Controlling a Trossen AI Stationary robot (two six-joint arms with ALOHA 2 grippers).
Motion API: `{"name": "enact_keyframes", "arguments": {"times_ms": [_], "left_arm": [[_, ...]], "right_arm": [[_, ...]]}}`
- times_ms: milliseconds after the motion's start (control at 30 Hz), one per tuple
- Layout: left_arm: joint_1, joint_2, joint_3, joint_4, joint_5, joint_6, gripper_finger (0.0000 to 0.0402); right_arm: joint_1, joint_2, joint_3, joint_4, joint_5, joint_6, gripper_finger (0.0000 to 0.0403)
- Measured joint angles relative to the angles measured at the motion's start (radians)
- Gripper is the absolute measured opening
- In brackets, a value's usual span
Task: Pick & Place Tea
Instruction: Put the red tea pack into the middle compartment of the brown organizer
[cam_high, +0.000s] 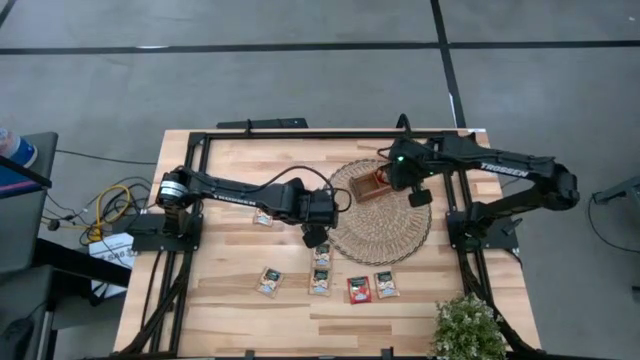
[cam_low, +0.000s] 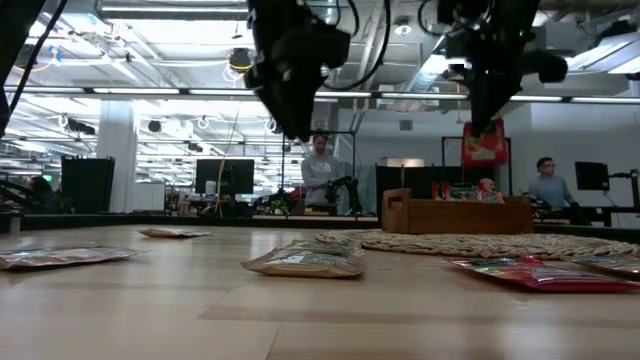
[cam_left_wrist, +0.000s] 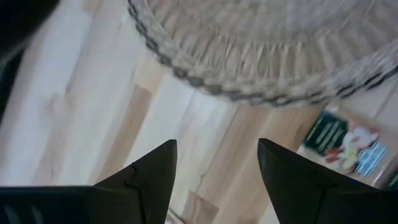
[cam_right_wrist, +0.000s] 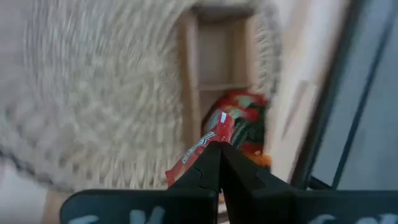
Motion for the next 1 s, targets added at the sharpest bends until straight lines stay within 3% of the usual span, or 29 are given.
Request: {"name": "enact_keyframes", "arguments": {"times_ms": [233, 433, 1000], "left_arm": [[-0.002, 0.000, -0.064, 0.020, 0.055, -0.021, 0.0218], [-0.003, -0.006, -0.064, 0.024, 0.055, -0.022, 0.0218], [-0.023, -0.006, -0.064, -0.007, 0.013, -0.074, 0.0218]], "right_arm": [[-0.009, 0.127, 0.005, -0.024, 0.007, -0.201, 0.0000], [-0.019, 0.224, 0.098, -0.022, 0.104, -0.307, 0.0000], [-0.159, 0.249, 0.136, 0.002, -0.134, -0.441, 0.0000]]}}
